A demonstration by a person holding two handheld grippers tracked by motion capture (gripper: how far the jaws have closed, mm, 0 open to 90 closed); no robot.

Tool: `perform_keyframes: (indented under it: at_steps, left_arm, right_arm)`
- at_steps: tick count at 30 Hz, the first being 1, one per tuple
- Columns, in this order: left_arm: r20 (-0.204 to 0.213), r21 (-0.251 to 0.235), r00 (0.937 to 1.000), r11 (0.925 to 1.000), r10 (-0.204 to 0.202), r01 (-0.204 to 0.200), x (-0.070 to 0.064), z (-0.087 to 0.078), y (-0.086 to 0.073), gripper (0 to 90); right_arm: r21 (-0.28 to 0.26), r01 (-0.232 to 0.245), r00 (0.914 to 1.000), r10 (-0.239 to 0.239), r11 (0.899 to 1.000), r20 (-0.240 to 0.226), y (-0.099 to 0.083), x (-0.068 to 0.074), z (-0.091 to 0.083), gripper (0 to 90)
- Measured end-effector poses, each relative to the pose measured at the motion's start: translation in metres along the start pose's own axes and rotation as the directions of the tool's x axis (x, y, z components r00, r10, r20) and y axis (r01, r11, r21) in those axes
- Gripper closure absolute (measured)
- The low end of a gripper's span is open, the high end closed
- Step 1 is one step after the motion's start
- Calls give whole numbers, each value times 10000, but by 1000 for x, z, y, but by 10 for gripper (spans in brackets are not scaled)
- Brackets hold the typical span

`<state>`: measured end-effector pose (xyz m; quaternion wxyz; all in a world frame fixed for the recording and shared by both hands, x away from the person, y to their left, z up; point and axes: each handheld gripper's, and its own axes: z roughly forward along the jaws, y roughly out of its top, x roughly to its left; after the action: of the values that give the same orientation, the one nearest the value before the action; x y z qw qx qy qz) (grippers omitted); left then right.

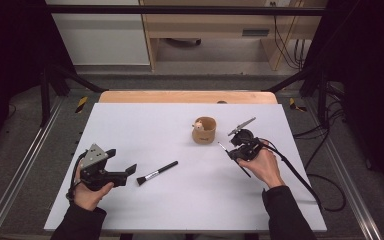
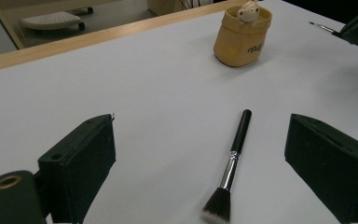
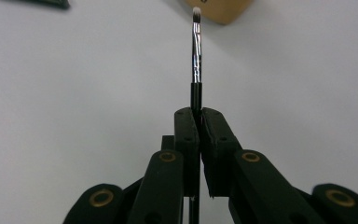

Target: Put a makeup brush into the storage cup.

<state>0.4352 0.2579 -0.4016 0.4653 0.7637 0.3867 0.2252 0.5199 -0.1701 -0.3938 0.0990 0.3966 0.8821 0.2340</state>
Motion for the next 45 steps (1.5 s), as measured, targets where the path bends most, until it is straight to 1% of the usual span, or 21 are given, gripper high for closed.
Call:
perform_keyframes:
  at_steps: [3, 4, 5, 6, 8, 11, 12, 15, 17, 18, 21, 22, 25, 28, 30, 32, 35, 39, 42, 44, 45]
  left_arm:
    - [6, 17, 10000, 10000, 53, -54, 0, 0, 0, 80]
    - [0, 21, 10000, 10000, 56, -56, 0, 0, 0, 80]
    - [14, 29, 10000, 10000, 49, -49, 0, 0, 0, 80]
    - [17, 30, 10000, 10000, 44, -44, 0, 0, 0, 80]
    - [17, 18, 10000, 10000, 43, -43, 0, -1, 0, 80]
    - [17, 10, 10000, 10000, 51, -51, 0, -1, 0, 80]
    - [14, 13, 10000, 10000, 57, -57, 0, -1, 0, 80]
    - [20, 22, 10000, 10000, 55, -55, 0, 0, 0, 80]
    - [19, 11, 10000, 10000, 51, -51, 0, -1, 0, 80]
    - [26, 4, 10000, 10000, 41, -41, 0, -1, 0, 80]
    - [31, 4, 10000, 10000, 35, -35, 0, -1, 0, 79]
    - [33, 10, 10000, 10000, 36, -36, 0, 0, 0, 79]
    - [35, 20, 10000, 10000, 40, -40, 0, 0, 0, 79]
    - [33, 9, 10000, 10000, 17, -17, 1, 0, 0, 79]
    - [31, 15, 10000, 10000, 33, -33, 1, 0, 0, 79]
    - [31, 12, 10000, 10000, 21, -21, 1, 0, 0, 79]
    - [40, 8, 10000, 10000, 16, -16, 0, 0, 0, 78]
    - [57, -15, 10000, 10000, 10, -10, 0, 0, 0, 79]
    - [73, -23, 10000, 10000, 8, -8, 0, 0, 0, 78]
    - [81, -15, 10000, 10000, 1, -1, 0, 0, 0, 78]
    - [76, -15, 10000, 10000, 2, -2, 0, 0, 0, 78]
  right_arm:
    - [-494, -20, 10000, 19, 9988, -26, -2, 2, -8, 856]
    - [-668, -174, 9998, 169, 9976, -68, -2, 3, -10, 855]
    - [-841, -68, 10000, 69, 9964, 9, -3, 2, -12, 856]
    - [-964, -250, 9997, 251, 9950, 5, -3, 4, -15, 856]
    - [-1328, -313, 9995, 313, 9906, -26, -5, 3, -19, 856]
    - [-1928, -302, 9995, 308, 9808, -1, -6, 3, -25, 856]
    - [-2119, -389, 9992, 397, 9765, -8, -6, 3, -27, 855]
    - [-2749, -434, 9990, 453, 9605, 4, -7, 1, -33, 855]
    - [-3116, -606, 9980, 635, 9483, -8, -8, 1, -36, 856]
    - [-3301, -619, 9979, 649, 9419, -21, -8, 1, -37, 856]
    - [-3836, -868, 9959, 898, 9194, -103, -8, 1, -42, 855]
    - [-3924, -889, 9957, 917, 9155, -117, -8, 1, -42, 855]
    - [-4369, -1021, 9942, 1066, 8937, -144, -8, 0, -45, 855]
    - [-4670, -1124, 9928, 1186, 8771, -161, -7, 0, -48, 855]
    - [-4909, -1172, 9922, 1231, 8633, -204, -6, 0, -49, 855]
    - [-5095, -1200, 9917, 1272, 8521, -207, -5, 1, -51, 855]
    - [-5405, -1238, 9903, 1382, 8322, -141, -2, 2, -53, 856]
    - [-5893, -1474, 9864, 1619, 7944, -285, 1, 1, -54, 855]
    - [-6208, -1548, 9830, 1826, 7685, -191, 3, 0, -52, 855]
    - [-6338, -1725, 9801, 1956, 7540, -340, 5, -1, -50, 855]
    - [-6395, -1671, 9806, 1938, 7504, -288, 6, -2, -49, 855]
